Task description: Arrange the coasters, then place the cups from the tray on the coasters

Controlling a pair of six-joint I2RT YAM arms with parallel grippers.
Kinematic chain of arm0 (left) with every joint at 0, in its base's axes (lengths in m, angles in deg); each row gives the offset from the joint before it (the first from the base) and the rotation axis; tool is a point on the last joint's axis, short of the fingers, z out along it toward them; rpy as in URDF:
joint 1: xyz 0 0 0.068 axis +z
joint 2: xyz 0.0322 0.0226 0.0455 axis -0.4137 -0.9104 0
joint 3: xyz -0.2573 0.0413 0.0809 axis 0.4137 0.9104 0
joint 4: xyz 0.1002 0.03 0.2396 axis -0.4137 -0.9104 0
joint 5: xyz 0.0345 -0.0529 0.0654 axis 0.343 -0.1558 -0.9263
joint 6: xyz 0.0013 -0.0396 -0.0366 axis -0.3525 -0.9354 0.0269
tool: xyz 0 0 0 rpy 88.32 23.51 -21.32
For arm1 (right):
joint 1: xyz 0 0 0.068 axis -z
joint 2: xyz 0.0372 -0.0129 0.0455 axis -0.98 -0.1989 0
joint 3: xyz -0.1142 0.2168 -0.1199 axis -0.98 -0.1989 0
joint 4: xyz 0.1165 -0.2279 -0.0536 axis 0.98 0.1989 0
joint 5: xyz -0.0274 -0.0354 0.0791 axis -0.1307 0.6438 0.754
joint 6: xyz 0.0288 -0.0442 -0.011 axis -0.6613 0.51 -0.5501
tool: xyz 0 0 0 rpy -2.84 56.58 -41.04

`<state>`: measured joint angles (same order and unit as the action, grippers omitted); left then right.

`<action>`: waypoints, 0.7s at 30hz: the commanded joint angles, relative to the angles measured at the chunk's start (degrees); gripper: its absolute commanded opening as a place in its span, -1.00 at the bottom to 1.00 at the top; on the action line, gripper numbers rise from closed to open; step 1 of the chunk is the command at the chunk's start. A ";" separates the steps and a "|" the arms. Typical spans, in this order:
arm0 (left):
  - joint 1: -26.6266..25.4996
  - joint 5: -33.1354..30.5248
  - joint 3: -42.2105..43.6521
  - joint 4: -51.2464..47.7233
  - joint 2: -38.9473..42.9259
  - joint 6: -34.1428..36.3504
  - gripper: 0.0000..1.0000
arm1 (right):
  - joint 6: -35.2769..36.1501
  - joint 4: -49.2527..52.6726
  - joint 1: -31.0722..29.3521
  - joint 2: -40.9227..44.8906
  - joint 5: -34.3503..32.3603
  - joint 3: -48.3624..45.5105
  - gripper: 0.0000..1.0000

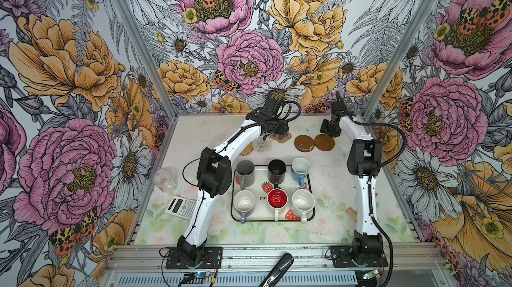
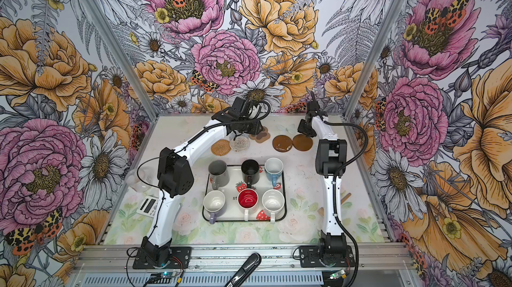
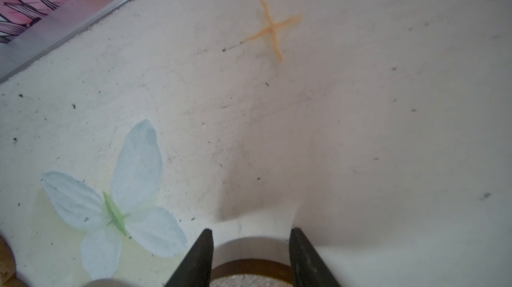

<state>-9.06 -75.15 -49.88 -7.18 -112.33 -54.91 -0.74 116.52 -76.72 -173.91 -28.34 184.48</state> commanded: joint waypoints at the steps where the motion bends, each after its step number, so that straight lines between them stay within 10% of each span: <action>1: -0.26 -0.05 0.95 1.62 2.86 0.17 -0.25 | 0.43 3.30 -0.05 1.52 -0.63 -2.01 -0.05; 21: 5.53 -2.50 7.62 4.12 14.32 0.18 -0.24 | 0.70 3.30 0.29 5.70 2.03 -1.27 -0.03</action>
<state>-7.29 -75.65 -43.04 -5.19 -103.72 -54.88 -0.35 117.44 -76.59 -171.59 -27.68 181.16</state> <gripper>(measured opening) 0.380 0.484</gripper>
